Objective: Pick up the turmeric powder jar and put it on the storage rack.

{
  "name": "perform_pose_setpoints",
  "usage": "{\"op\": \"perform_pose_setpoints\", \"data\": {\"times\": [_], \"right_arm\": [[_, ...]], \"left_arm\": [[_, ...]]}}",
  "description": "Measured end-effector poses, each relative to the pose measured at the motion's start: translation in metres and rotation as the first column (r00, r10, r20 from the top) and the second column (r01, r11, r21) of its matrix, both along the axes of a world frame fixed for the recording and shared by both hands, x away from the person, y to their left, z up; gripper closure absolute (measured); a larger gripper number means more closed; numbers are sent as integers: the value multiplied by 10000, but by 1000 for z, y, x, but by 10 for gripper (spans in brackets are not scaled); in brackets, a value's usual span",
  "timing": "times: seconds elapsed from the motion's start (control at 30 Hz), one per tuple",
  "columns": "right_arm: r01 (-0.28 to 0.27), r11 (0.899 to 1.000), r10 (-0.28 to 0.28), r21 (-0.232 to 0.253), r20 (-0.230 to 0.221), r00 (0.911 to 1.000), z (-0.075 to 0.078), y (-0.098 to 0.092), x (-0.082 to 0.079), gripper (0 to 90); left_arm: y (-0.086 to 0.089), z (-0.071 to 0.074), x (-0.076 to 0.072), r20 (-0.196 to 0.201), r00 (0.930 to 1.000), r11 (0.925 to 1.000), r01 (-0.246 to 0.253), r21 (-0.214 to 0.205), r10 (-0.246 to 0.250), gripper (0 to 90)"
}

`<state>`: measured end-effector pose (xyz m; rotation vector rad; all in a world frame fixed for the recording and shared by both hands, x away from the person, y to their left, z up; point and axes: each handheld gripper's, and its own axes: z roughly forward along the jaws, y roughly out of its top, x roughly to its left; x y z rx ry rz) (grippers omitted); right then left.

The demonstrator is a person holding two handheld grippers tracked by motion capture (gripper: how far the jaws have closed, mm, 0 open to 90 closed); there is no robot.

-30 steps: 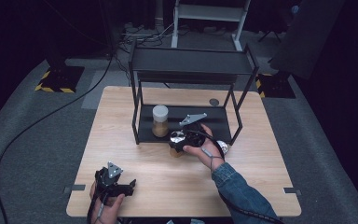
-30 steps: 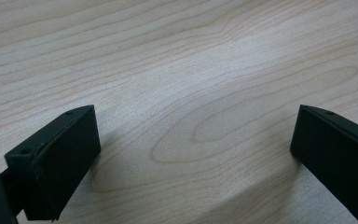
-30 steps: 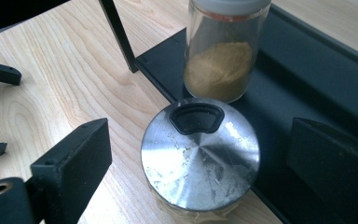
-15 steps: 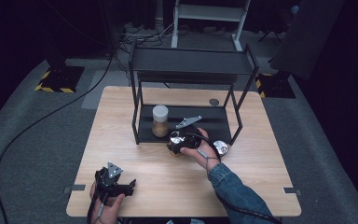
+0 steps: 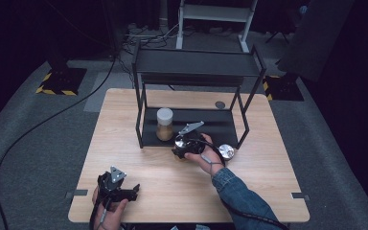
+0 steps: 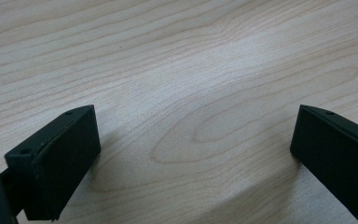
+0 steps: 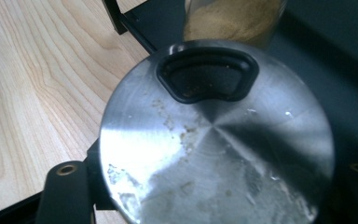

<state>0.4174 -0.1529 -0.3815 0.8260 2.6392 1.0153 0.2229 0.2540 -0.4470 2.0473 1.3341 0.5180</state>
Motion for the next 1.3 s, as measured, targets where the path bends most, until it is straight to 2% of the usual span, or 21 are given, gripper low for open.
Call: {"op": "perform_pose_setpoints", "data": {"times": [0.3,0.4,0.47,0.73,1.17,1.3], "right_arm": [[-5,10000,6,-82,110,9999,6,2,-1,313],[-79,10000,79,26,82,9999,14,1,-1,314],[-107,9999,108,-29,216,9997,20,2,-1,314],[28,10000,-29,33,329,9995,40,2,2,314],[486,9988,-486,17,397,9980,52,7,18,314],[782,9969,-781,-16,457,9959,55,7,28,314]], "left_arm": [[0,0,0,-4,10000,10000,8,-6,-8,14],[0,0,0,12,10000,10000,-8,-21,8,13],[0,0,0,11,10000,10000,-9,-21,9,13],[0,0,0,10,10000,10000,-6,-14,6,13],[0,0,0,12,10000,10000,-13,-21,13,13],[0,0,0,8,10000,10000,-32,-17,32,13]]}}
